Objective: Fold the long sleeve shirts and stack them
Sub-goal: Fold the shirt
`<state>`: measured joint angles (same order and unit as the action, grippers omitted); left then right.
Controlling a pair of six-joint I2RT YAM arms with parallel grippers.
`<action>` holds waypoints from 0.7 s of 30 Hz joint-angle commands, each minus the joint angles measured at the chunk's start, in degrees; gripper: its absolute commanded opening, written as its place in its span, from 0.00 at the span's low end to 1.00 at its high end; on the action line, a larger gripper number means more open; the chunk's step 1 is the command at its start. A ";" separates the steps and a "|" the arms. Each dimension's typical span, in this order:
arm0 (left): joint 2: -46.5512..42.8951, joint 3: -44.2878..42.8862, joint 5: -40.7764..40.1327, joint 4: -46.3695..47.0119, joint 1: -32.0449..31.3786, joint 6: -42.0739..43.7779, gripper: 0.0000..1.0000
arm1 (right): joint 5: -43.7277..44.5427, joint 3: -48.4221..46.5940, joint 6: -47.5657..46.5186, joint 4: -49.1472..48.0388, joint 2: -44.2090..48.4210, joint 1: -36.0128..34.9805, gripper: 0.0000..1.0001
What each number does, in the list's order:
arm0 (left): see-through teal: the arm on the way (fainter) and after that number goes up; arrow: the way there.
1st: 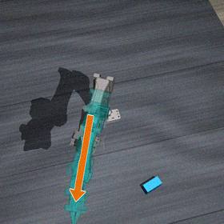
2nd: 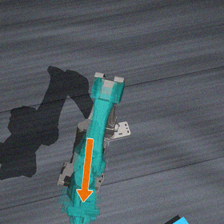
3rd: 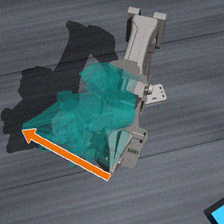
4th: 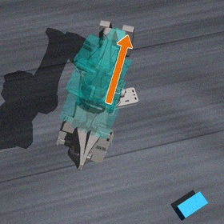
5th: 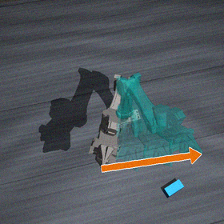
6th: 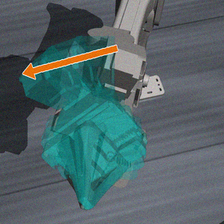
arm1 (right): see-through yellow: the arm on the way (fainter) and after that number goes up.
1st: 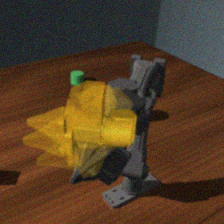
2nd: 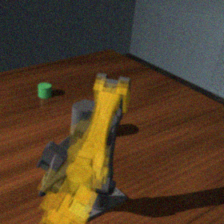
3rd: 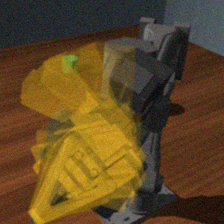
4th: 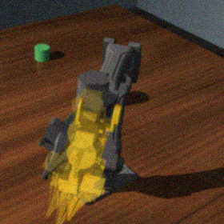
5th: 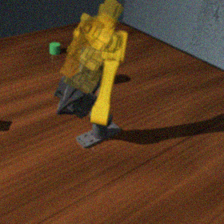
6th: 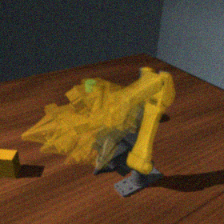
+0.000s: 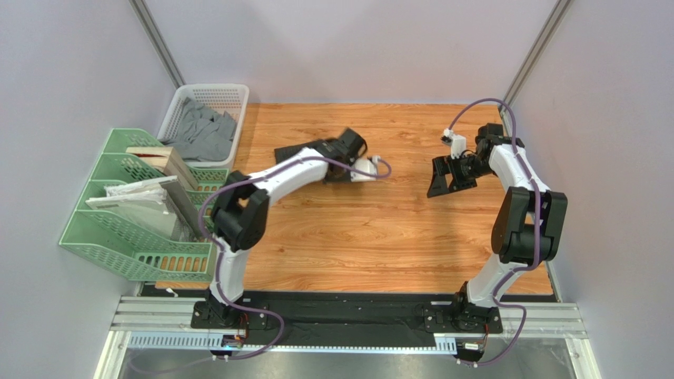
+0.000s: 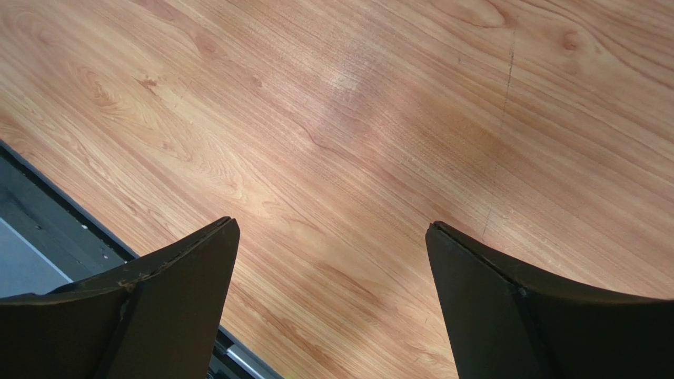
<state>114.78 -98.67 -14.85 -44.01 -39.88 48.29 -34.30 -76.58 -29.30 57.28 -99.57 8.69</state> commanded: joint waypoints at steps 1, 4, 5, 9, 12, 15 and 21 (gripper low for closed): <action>5.71 7.17 -4.84 3.84 -5.55 -10.37 0.00 | -2.26 -1.65 1.35 0.73 -0.36 1.15 0.96; 8.26 8.67 -2.47 2.97 -8.54 -18.81 0.02 | -2.08 -1.65 0.21 1.87 -0.10 1.68 0.96; 8.44 9.02 -2.20 3.05 -9.85 -20.50 0.09 | -2.00 -1.65 -0.05 2.22 -0.19 1.60 0.96; 7.04 8.15 -1.32 1.73 -12.68 -25.09 0.83 | -3.31 -2.17 -0.32 3.28 -0.62 1.77 0.96; 3.44 5.61 2.87 -2.03 -14.08 -27.11 0.89 | -4.28 -3.05 0.82 3.19 -1.50 1.77 0.96; 0.10 -1.24 11.46 -12.99 -14.88 -27.73 0.89 | -5.42 -4.19 1.79 3.63 -2.21 1.68 0.96; -4.13 -11.09 25.64 -24.87 -5.94 -22.21 0.71 | -9.55 -5.16 4.94 4.25 -2.74 1.68 0.96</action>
<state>116.64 -103.39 -1.19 -57.78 -53.32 23.81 -39.11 -79.66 -27.53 60.69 -102.15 10.22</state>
